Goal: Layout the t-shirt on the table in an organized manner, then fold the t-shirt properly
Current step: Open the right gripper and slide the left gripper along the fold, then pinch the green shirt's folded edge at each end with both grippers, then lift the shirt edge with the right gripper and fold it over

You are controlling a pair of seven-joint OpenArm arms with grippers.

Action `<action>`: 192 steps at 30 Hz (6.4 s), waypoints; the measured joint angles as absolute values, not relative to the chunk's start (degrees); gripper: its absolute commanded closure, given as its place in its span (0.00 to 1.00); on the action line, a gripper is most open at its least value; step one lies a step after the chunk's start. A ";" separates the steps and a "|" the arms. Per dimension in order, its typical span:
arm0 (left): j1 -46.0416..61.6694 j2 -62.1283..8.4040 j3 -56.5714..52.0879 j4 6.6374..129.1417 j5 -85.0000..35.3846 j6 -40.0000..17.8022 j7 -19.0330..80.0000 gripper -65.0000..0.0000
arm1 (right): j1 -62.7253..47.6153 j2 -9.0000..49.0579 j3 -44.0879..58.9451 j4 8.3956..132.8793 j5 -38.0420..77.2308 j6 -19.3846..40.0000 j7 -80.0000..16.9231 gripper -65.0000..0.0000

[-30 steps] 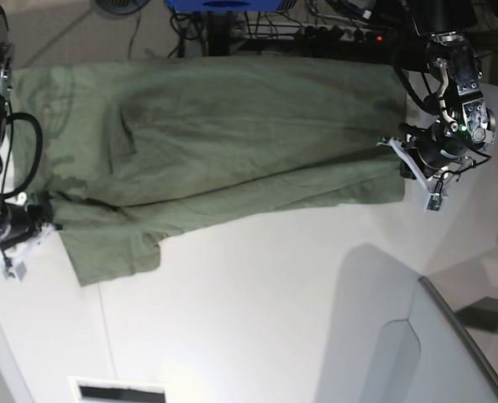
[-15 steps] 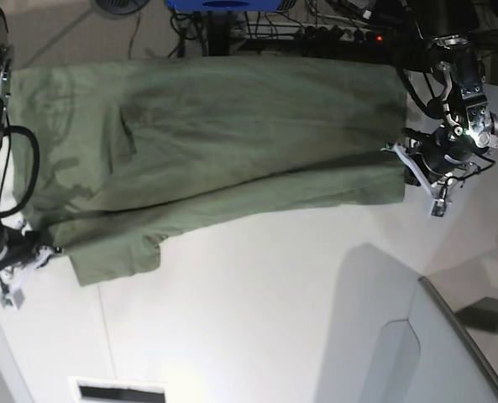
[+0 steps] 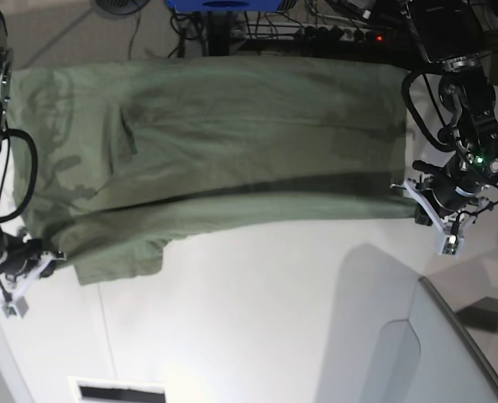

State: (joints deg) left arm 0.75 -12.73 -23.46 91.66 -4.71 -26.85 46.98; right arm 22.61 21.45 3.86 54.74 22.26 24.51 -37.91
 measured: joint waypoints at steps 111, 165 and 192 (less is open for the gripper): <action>8.97 -17.58 -28.40 92.77 -6.28 -27.70 44.36 1.00 | 17.08 30.46 1.19 45.10 23.11 40.56 -33.23 1.00; 13.65 -14.61 -24.34 90.37 -4.95 -29.17 44.40 1.00 | 28.64 23.92 -7.97 30.74 22.11 35.31 -28.49 0.35; 11.05 -14.57 -24.34 91.11 -4.47 -29.17 45.78 1.00 | 30.68 20.82 -9.58 30.02 22.04 34.94 -28.77 1.00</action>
State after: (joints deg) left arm 11.05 -14.57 -24.34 91.11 -4.47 -29.17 45.78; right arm 30.68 20.82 -9.58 30.02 22.04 34.94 -28.77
